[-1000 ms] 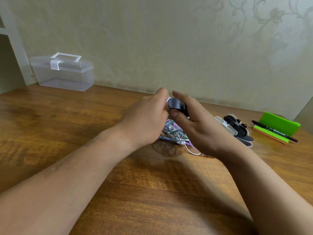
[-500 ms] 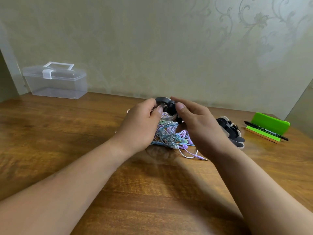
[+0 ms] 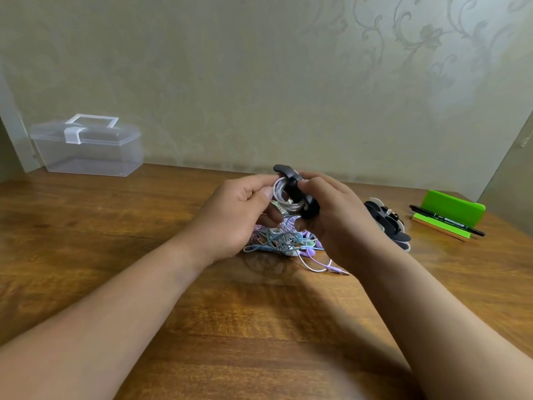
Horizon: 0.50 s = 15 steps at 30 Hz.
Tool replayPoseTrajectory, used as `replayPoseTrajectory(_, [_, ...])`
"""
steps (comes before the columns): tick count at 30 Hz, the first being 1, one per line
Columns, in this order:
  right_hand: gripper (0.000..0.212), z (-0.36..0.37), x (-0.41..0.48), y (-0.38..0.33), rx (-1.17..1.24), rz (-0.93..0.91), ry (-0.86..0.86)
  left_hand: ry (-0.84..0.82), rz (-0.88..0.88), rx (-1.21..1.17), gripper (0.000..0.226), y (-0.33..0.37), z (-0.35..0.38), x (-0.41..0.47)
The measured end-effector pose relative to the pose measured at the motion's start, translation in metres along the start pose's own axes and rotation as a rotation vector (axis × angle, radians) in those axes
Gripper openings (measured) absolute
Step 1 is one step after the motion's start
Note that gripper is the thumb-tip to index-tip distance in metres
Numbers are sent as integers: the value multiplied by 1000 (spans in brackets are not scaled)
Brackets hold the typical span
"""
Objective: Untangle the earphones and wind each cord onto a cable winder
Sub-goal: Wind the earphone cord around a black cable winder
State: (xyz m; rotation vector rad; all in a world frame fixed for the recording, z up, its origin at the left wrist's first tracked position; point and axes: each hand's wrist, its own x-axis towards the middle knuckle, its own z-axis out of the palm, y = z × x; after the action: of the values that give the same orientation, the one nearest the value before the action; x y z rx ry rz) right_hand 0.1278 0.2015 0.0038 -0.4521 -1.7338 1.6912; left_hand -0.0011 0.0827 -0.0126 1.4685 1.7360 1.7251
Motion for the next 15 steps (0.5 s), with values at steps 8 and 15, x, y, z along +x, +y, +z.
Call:
replayPoseTrajectory(8, [30, -2, -1, 1, 45, 19, -77, 102, 7, 12, 13, -3, -3, 3])
replayPoseTrajectory(15, [15, 6, -3, 9, -112, -86, -22, 145, 144, 256, 13, -8, 5, -4])
